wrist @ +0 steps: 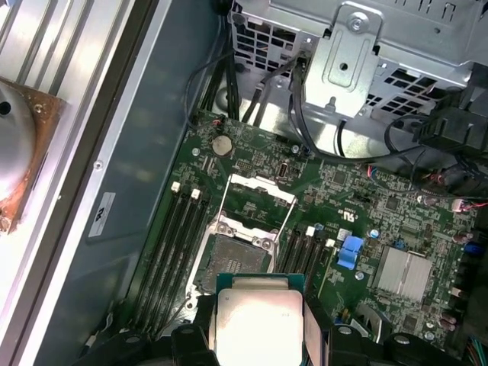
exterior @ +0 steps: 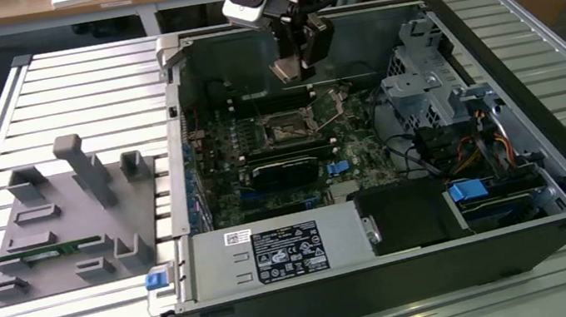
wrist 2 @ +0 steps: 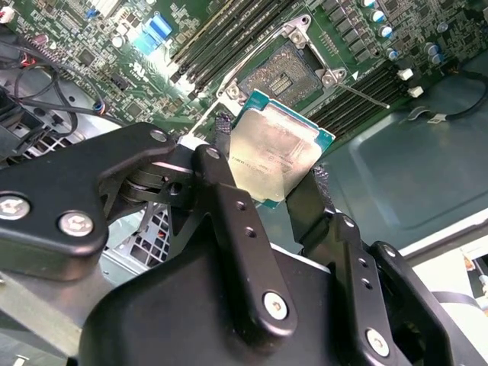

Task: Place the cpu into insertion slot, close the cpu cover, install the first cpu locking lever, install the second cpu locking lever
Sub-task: 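Place the cpu into insertion slot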

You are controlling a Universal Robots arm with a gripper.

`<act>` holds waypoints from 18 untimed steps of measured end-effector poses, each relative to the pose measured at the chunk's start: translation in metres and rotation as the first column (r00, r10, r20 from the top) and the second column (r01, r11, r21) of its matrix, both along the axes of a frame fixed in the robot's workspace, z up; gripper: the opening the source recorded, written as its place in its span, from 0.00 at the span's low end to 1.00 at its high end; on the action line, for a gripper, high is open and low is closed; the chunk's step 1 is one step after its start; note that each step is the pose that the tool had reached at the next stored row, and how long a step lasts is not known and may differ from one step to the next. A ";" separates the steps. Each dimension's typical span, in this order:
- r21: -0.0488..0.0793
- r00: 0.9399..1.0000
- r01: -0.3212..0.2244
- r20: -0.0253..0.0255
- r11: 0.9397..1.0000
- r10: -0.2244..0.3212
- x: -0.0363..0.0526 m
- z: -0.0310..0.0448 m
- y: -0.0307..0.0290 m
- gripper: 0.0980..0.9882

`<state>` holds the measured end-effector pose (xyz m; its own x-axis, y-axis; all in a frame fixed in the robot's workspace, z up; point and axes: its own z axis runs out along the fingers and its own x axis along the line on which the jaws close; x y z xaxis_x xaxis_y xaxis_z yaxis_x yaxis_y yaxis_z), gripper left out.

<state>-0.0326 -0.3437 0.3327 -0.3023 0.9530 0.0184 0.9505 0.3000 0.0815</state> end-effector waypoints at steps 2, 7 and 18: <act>0.000 1.000 0.000 0.000 1.000 0.000 0.0000 -0.0002 0.0000 0.50; 0.000 1.000 0.000 0.000 1.000 0.000 0.0000 -0.0011 0.0000 0.50; 0.000 1.000 0.000 0.000 1.000 0.000 0.0000 -0.0033 0.0000 0.50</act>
<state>-0.0326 -0.3437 0.3294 -0.3023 0.9530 0.0184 0.9505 0.2999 0.0815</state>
